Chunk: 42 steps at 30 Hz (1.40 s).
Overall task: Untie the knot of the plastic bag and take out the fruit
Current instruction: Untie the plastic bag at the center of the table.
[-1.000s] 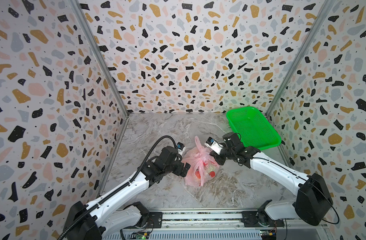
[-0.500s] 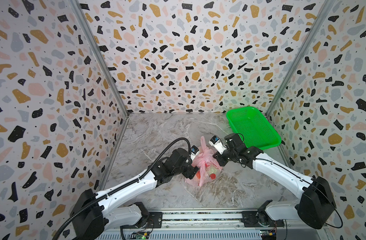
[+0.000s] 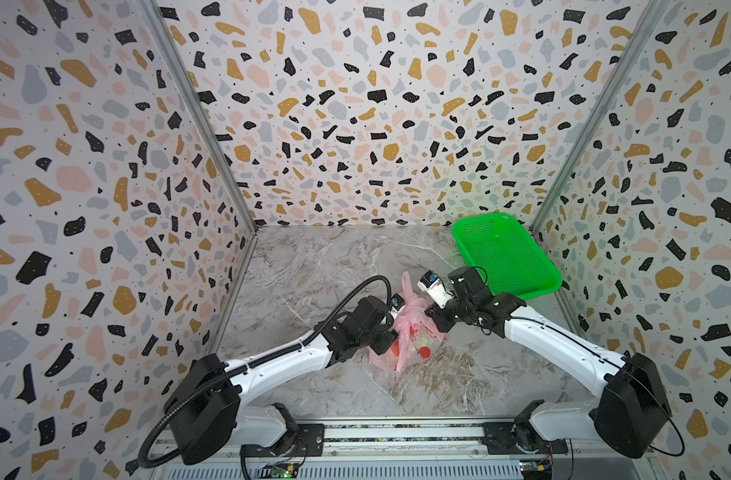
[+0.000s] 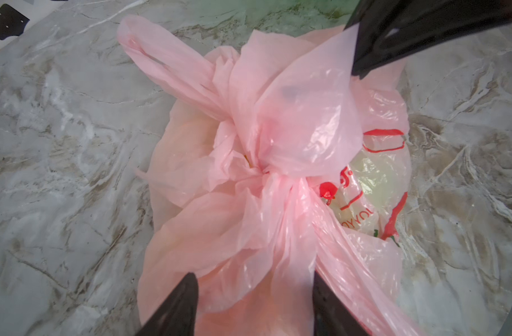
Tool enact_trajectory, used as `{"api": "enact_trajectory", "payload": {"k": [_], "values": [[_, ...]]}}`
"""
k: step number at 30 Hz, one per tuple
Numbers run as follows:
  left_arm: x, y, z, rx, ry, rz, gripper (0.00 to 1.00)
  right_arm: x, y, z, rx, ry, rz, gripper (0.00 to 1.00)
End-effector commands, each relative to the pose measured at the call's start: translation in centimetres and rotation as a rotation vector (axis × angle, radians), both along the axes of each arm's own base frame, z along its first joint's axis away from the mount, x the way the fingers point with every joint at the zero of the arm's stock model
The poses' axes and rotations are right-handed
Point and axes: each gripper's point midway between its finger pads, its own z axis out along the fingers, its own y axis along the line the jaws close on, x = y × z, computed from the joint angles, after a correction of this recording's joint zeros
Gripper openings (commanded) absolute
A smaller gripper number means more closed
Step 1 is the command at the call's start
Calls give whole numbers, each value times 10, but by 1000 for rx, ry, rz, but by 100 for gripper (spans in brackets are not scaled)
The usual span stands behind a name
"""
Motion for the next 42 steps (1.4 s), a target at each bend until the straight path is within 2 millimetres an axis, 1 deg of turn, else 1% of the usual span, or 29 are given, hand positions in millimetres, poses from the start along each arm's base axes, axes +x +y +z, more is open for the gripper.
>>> {"api": "enact_trajectory", "payload": {"k": [1,5,8,9,11,14,18,23,28,32,36,42], "values": [[8,-9,5,-10,-32,-10,46,2,1,10,25,-20,-5,0],[11,-16,2,-27,-28,-20,25,4,3,6,31,-24,0,0],[16,-17,6,-30,-49,-4,2,6,5,4,34,-28,-1,0],[19,-16,7,-27,-62,7,0,6,5,4,36,-30,-1,0],[23,-11,11,-18,-89,34,0,8,4,2,37,-31,-8,0],[30,3,15,24,-134,92,0,10,0,2,40,-32,-26,0],[37,26,24,62,-203,185,0,16,-11,2,54,-39,-76,0],[43,46,31,50,-229,260,0,21,-25,0,83,-35,-140,0],[46,59,30,11,-217,304,0,25,-38,-4,99,-22,-207,0],[48,70,24,3,-196,358,0,30,-56,-3,128,-24,-279,0],[48,78,21,-19,-180,409,0,32,-69,-7,140,-13,-331,0],[47,88,26,-75,-175,452,0,37,-89,-16,142,5,-429,0]]}}
